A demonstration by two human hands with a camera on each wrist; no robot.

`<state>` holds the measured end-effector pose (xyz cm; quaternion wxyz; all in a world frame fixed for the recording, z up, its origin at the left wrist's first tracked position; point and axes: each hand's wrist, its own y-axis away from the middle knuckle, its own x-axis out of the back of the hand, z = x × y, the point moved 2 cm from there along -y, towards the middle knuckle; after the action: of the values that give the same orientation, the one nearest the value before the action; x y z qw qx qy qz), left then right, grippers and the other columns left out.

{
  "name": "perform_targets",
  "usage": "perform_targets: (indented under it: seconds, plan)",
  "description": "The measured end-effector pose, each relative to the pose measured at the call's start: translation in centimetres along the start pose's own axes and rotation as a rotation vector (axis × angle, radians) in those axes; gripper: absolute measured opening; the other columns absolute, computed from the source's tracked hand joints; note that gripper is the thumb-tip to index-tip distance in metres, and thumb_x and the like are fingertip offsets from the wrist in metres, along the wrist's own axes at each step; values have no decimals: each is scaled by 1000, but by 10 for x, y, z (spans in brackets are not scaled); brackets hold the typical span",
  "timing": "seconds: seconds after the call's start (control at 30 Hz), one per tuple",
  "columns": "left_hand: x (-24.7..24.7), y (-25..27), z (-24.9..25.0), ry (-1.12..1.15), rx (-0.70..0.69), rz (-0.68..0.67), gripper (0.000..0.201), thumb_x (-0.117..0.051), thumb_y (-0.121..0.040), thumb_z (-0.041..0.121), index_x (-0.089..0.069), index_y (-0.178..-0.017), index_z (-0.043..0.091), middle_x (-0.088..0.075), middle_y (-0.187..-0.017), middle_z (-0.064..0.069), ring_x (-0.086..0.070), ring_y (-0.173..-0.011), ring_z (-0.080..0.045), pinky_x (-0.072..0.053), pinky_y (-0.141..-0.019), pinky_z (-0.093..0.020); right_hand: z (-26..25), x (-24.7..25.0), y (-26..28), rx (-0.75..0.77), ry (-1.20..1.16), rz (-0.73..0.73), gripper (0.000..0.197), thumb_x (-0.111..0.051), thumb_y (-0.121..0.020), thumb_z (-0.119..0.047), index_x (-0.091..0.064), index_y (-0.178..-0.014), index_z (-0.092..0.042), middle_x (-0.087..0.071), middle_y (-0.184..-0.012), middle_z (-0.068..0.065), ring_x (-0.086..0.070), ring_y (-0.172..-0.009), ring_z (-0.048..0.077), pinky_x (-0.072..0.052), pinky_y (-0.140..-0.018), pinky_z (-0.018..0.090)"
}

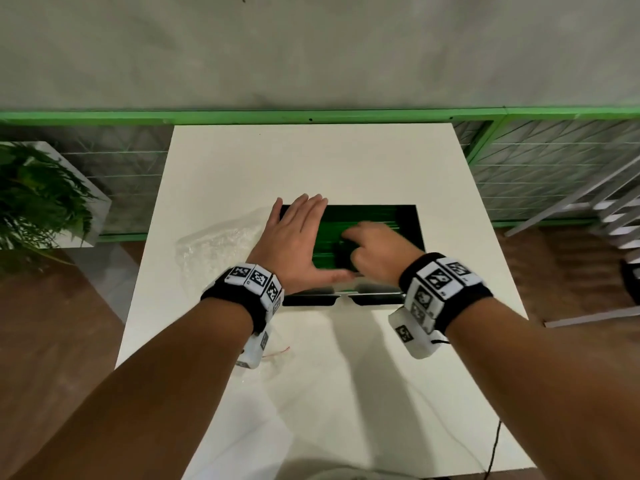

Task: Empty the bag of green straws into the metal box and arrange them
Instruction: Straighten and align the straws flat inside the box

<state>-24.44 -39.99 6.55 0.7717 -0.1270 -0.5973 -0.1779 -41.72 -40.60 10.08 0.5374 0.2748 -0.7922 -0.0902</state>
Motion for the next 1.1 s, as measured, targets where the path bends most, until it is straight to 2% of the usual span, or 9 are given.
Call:
perform_targets:
  seconds: [0.07, 0.17, 0.23, 0.37, 0.43, 0.57, 0.73, 0.87, 1.1]
  plan:
    - [4, 2, -2, 121, -18, 9, 102, -26, -89, 83, -12, -161, 12, -16, -170, -6, -9, -158, -21, -3, -127, -52, 5, 5, 9, 33, 8, 68, 48, -39, -71, -25, -70, -104, -13, -65, -105, 9, -58, -99, 30, -51, -88, 44]
    - [19, 7, -16, 376, 10, 78, 73, -27, -102, 59, -21, -160, 15, -17, -170, -3, -13, -157, -14, -10, -128, -38, 3, -1, 19, 14, 17, -134, 18, -47, -86, -16, -63, -81, -10, -60, -77, 3, -56, -79, 26, -47, -67, 34]
    - [32, 17, -35, 440, 75, 184, 53, -37, -107, 42, -37, -154, 16, -29, -165, -1, -27, -151, -12, -23, -122, -29, -1, -12, 20, 9, 105, -238, 12, -50, -86, -15, -57, -78, -9, -56, -74, 5, -54, -75, 29, -43, -62, 34]
    - [43, 52, -58, 409, 216, 370, 23, -55, -99, 12, -69, -116, 13, -66, -115, 0, -62, -102, -14, -51, -96, -34, 2, -15, 14, 51, 110, -152, 14, -52, -72, -25, -59, -84, -20, -60, -83, 1, -59, -76, 25, -52, -63, 36]
    - [31, 66, -54, 348, 325, 184, 21, -57, -96, 14, -73, -109, 15, -71, -103, 2, -64, -90, -15, -54, -88, -35, 3, -15, 14, 46, 78, -167, 21, -52, -72, -25, -63, -89, -21, -63, -83, 1, -61, -75, 23, -55, -63, 35]
    - [-10, 75, -39, 166, 460, -211, 24, -58, -93, 31, -76, -106, 22, -74, -103, -3, -67, -97, -27, -55, -84, -35, 1, -13, 16, 34, 82, -210, 22, -55, -76, -19, -66, -95, -23, -66, -85, 1, -64, -77, 24, -52, -61, 32]
    - [-41, 74, -26, -86, 498, -247, 32, -58, -93, 52, -75, -108, 29, -67, -108, -1, -59, -108, -26, -46, -92, -39, 17, 6, 31, 6, -153, 33, 43, -58, -84, -7, -66, -125, -19, -68, -112, -2, -62, -101, 16, -50, -92, 29]
    - [-58, 76, -31, -61, 581, -284, 38, -54, -94, 60, -77, -107, 33, -68, -112, 1, -58, -113, -26, -41, -95, -40, 36, 7, 59, -25, -209, 193, 37, -60, -86, -2, -68, -121, -15, -69, -113, 3, -64, -102, 20, -53, -92, 32]
    - [-66, 78, -42, -54, 589, -258, 27, -56, -96, 53, -74, -103, 34, -71, -107, 2, -60, -109, -27, -36, -87, -38, 43, -7, 70, 30, -97, 229, 31, -62, -87, -11, -69, -117, -16, -66, -112, 2, -61, -96, 20, -51, -87, 34]
